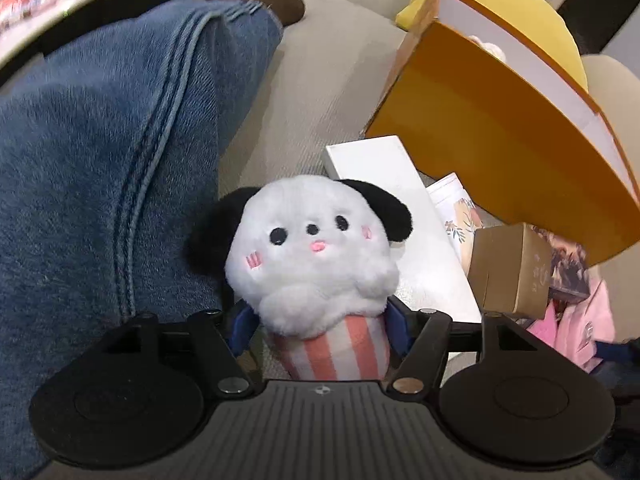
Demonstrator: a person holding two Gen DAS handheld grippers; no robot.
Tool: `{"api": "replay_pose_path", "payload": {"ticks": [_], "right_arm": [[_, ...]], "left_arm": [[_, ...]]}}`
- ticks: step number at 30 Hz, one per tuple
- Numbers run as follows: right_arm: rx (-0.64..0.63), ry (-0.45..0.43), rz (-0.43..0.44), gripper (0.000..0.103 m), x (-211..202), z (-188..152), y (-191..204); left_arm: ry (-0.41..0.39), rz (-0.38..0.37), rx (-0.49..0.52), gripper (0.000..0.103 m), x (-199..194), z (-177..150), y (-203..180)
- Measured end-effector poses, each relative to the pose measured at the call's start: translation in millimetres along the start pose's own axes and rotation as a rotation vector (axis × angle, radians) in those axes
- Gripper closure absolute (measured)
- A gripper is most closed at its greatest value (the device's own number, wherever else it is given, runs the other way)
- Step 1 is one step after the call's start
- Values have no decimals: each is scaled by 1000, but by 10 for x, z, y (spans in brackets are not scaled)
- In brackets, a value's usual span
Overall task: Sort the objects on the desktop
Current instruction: 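Grasp the pink carabiner pouch with right gripper while left lifts the puppy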
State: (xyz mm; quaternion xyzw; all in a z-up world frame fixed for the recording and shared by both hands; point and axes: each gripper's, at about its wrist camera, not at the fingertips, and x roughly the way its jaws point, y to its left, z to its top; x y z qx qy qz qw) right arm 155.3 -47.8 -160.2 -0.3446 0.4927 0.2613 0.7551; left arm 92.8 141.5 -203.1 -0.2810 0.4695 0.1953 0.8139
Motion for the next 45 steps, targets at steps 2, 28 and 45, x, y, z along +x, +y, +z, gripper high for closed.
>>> {"api": "replay_pose_path", "payload": {"ticks": [2, 28, 45], "right_arm": [[-8, -4, -19, 47, -5, -6, -1], [254, -484, 349, 71, -918, -101, -374], [441, -312, 364, 67, -894, -641, -631]], "left_arm": [[-6, -6, 1, 31, -38, -13, 2], [-136, -209, 219, 34, -837, -39, -684], [51, -389, 385, 34, -290, -126, -1460]]}}
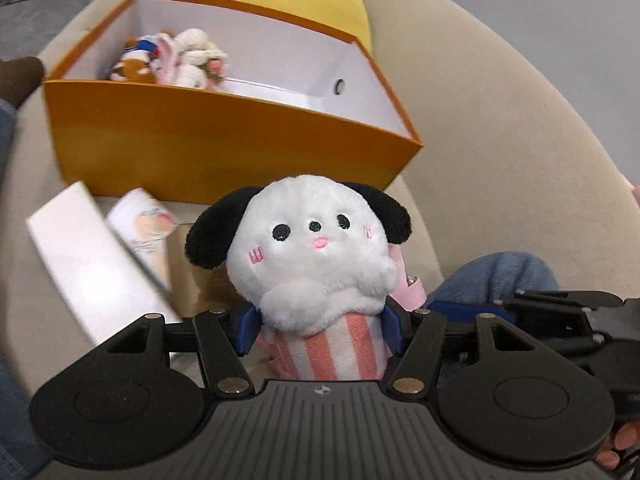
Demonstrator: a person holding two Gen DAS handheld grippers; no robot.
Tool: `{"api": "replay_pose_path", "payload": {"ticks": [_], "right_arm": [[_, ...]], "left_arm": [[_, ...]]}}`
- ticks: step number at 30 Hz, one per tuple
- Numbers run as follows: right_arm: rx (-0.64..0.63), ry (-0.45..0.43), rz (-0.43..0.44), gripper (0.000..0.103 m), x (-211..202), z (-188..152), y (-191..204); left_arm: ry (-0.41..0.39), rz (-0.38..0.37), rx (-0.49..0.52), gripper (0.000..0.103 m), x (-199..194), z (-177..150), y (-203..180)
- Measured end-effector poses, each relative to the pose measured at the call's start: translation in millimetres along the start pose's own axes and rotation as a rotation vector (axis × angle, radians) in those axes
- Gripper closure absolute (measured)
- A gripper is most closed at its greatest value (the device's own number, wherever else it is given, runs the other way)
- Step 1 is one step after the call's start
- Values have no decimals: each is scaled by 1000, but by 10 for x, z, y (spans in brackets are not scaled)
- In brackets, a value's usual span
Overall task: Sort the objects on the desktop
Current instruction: 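Grasp the pink carabiner pouch with right gripper while left lifts the puppy, then carry the puppy plush and pink pouch up over the orange box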
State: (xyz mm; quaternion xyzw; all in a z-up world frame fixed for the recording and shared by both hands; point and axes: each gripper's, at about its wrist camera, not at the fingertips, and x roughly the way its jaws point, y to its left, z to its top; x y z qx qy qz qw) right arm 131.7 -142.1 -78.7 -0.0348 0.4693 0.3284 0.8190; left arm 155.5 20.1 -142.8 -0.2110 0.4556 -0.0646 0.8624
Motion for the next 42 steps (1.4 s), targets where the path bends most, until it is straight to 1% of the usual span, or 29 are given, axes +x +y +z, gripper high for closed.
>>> {"api": "replay_pose_path", "payload": {"ticks": [3, 5, 7, 10, 12, 15, 18, 22, 26, 29, 33, 35, 37, 42], "right_arm": [[-44, 24, -7, 65, -97, -29, 2], [-90, 25, -45, 61, -170, -22, 5], [-158, 38, -72, 53, -183, -5, 35], [-212, 69, -86, 53, -62, -7, 67], [-248, 91, -125, 55, 49, -46, 108], [-315, 84, -191, 57, 159, -113, 205], [-352, 75, -275, 73, 229, -126, 244], [-265, 23, -262, 76, 81, 1, 53], [-142, -5, -250, 77, -75, 188, -271], [-13, 3, -231, 77, -194, 358, -599], [104, 50, -216, 77, -136, 520, -972], [130, 61, -207, 77, -51, 547, -1090], [150, 45, -166, 77, -40, 568, -1137], [132, -47, -255, 75, -13, 716, -1173]], "left_arm": [[0, -41, 2, 34, 5, 9, -25], [5, -47, -4, 34, -1, 24, -34], [11, -59, -11, 34, 15, 66, -53], [11, -55, 3, 34, 37, 148, -130], [13, -56, 10, 34, 51, 188, -174], [13, -49, 26, 34, 91, 247, -230], [5, -33, 43, 34, 85, 293, -259], [-33, 15, 78, 34, -2, 294, -272], [-30, 42, 90, 34, 0, 292, -282], [-34, 54, 97, 33, 11, 269, -291], [-34, 59, 102, 33, 36, 252, -302], [-32, 64, 109, 33, 54, 242, -309], [-30, 76, 110, 33, 78, 243, -304], [-30, 96, 91, 33, 112, 254, -247]]}}
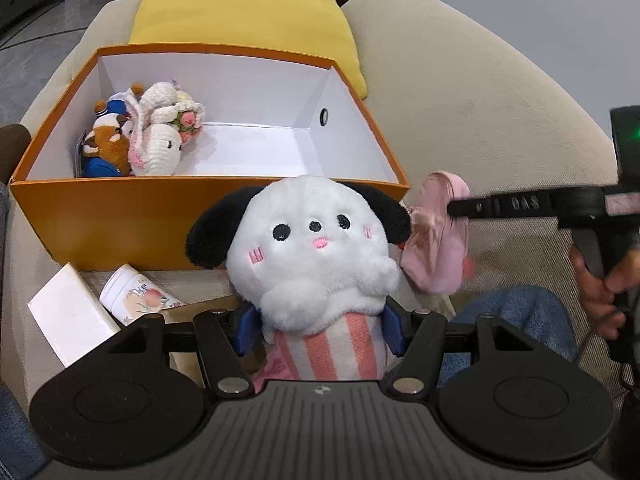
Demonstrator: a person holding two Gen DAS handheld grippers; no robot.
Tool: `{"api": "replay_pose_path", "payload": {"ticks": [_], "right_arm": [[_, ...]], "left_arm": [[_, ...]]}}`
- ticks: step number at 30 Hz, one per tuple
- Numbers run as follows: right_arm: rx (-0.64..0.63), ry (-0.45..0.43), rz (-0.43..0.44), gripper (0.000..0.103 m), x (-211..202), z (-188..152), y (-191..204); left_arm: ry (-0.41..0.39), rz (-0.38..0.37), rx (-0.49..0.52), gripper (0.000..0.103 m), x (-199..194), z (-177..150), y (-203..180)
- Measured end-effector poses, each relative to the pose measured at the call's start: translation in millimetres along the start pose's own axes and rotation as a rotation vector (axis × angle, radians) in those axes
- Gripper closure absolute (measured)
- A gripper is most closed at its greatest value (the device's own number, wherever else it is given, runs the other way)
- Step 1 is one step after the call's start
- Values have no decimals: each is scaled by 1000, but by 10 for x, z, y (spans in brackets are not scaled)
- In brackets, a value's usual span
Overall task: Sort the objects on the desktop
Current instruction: 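Carry the puppy plush and pink pouch up over the orange box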
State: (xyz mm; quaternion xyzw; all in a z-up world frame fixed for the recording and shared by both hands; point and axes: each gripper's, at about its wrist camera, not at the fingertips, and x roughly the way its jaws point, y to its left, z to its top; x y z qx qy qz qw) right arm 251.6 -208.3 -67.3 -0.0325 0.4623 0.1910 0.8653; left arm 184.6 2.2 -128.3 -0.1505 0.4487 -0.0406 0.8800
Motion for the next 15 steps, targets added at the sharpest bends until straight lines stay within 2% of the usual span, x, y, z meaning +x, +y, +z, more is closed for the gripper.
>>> {"api": "replay_pose_path", "payload": {"ticks": [4, 6, 9, 15], "right_arm": [[3, -60, -94, 75, 164, 160, -49], [2, -40, -138, 71, 288, 206, -100], [25, -14, -152, 70, 458, 200, -207], [109, -12, -118, 70, 401, 179, -398]], "left_arm": [[-10, 9, -9, 33, -1, -6, 33], [-11, 13, -16, 33, -3, -5, 54], [-13, 20, -29, 33, -2, 7, 92], [-28, 10, -34, 33, -18, 30, 106]]}}
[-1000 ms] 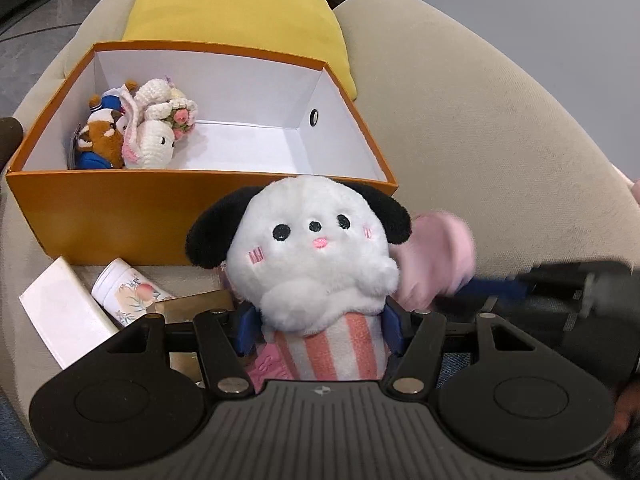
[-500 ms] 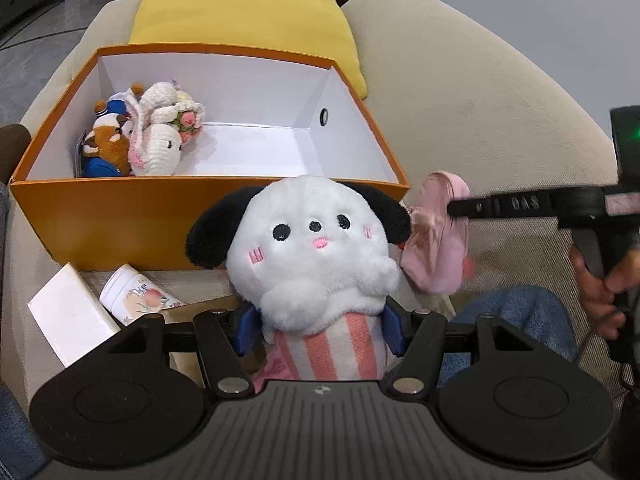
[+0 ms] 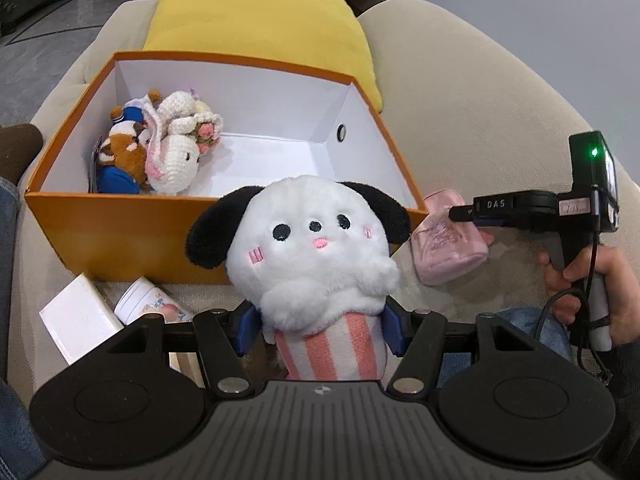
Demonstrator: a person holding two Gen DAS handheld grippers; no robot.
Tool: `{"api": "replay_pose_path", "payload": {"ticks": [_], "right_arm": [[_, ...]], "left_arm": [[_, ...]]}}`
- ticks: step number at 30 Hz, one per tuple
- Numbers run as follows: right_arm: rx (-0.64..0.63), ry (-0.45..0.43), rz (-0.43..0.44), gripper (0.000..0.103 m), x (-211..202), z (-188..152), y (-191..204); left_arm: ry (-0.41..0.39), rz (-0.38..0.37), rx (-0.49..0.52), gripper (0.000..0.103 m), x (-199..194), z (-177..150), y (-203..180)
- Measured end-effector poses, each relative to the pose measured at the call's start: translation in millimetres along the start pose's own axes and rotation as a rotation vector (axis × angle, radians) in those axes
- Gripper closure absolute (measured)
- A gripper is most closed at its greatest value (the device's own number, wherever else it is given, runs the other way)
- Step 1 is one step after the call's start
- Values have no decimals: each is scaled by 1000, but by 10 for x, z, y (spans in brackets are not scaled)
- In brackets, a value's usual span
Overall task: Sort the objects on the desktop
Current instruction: 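Carry the puppy plush and pink pouch up over the orange box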
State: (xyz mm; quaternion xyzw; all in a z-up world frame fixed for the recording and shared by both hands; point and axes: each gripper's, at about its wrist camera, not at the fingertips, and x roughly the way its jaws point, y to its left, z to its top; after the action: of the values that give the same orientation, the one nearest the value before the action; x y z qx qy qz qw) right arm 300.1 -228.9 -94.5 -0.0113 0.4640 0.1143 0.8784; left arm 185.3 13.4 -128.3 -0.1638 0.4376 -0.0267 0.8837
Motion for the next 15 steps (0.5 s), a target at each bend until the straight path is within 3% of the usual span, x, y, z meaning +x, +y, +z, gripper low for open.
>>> {"api": "replay_pose_path", "payload": {"ticks": [4, 7, 8, 10, 15], "right_arm": [[7, 0, 27, 66, -39, -9, 9], [-13, 13, -8, 65, 15, 14, 58], [-26, 19, -22, 68, 42, 24, 81], [-57, 28, -73, 82, 77, 37, 130], [-81, 2, -85, 88, -67, 27, 205]], "left_arm": [[-11, -16, 5, 33, -24, 20, -2], [-23, -14, 5, 33, -62, 38, 5], [-28, -14, 7, 33, -89, 42, 2], [-45, -13, 14, 33, -167, 60, -13], [-86, -18, 43, 33, -405, 142, -21]]}}
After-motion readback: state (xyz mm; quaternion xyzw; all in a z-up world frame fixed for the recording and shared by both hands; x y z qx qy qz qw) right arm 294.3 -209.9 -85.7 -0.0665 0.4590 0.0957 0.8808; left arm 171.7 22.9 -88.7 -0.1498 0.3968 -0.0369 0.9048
